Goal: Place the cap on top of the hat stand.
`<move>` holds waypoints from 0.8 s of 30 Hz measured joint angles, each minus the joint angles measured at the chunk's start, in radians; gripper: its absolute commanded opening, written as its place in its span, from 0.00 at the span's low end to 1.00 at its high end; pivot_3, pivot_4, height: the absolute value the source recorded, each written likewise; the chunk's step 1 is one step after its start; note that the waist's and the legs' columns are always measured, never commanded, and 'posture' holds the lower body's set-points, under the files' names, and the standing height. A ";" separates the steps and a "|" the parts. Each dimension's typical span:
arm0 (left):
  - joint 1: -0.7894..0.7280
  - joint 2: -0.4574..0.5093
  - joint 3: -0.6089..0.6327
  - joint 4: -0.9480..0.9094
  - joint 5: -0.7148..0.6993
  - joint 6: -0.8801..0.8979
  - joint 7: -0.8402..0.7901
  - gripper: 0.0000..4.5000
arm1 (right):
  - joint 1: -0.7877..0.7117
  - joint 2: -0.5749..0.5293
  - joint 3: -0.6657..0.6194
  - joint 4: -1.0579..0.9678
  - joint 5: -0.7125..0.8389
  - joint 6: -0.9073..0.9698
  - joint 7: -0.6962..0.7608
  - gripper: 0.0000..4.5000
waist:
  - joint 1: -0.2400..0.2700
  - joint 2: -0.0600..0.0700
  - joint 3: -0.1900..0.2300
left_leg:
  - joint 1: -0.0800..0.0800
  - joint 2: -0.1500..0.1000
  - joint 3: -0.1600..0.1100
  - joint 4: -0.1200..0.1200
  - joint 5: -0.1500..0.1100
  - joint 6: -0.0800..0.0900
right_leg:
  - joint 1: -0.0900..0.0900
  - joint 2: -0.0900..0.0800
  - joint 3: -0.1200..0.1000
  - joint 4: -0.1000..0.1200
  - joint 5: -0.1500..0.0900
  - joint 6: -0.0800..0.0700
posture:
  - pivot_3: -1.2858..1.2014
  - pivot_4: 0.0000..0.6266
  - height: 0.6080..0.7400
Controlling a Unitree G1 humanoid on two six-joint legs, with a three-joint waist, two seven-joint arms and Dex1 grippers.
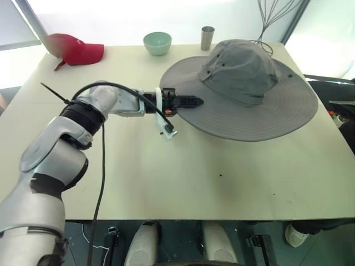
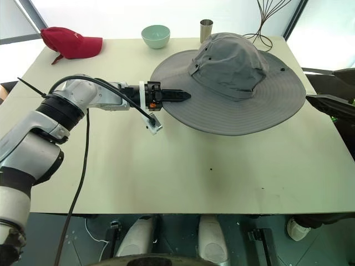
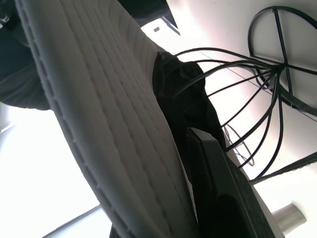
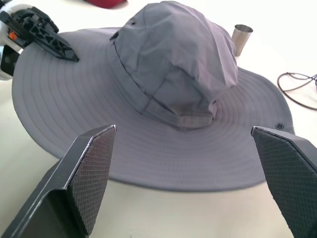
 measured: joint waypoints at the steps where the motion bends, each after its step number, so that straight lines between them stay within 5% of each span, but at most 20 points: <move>1: 0.000 0.000 0.000 0.003 -0.007 -0.005 -0.009 0.46 | 0.002 0.000 0.001 0.000 -0.004 -0.003 0.000 1.00 | 0.000 0.000 0.000 | 0.000 0.000 0.000 0.000 0.000 0.000 | 0.000 0.000 0.000 0.000 0.000 0.000 | 0.52 0.24 1.00; 6: 0.010 0.011 0.010 0.005 -0.068 -0.044 -0.058 0.96 | 0.015 0.000 0.011 0.001 -0.030 -0.029 0.000 1.00 | 0.001 0.000 0.000 | 0.000 0.000 0.000 0.000 0.000 0.000 | 0.000 0.000 0.000 0.000 0.000 0.000 | 0.52 0.24 1.00; 7: 0.017 0.018 0.014 0.005 -0.084 -0.048 -0.070 0.99 | 0.020 0.000 0.016 0.002 -0.036 -0.036 0.001 1.00 | 0.001 0.000 0.000 | 0.000 0.000 0.000 0.000 0.000 0.000 | 0.000 0.000 0.000 0.000 0.000 0.000 | 0.52 0.24 1.00; 15: 0.116 0.115 0.088 -0.047 -0.210 -0.104 -0.174 0.99 | 0.025 -0.002 0.077 0.022 -0.064 -0.074 0.018 1.00 | -0.001 0.000 0.000 | 0.000 0.000 0.000 0.000 0.000 0.000 | 0.000 0.000 0.000 0.000 0.000 0.000 | 0.52 0.24 1.00; 24: 0.288 0.303 0.261 -0.203 -0.655 -0.192 -0.535 0.99 | 0.032 -0.023 0.119 0.021 -0.086 -0.109 0.095 1.00 | -0.004 0.001 -0.001 | 0.001 0.000 0.000 0.001 0.000 0.000 | 0.001 0.000 0.000 0.001 0.000 0.000 | 0.52 0.24 1.00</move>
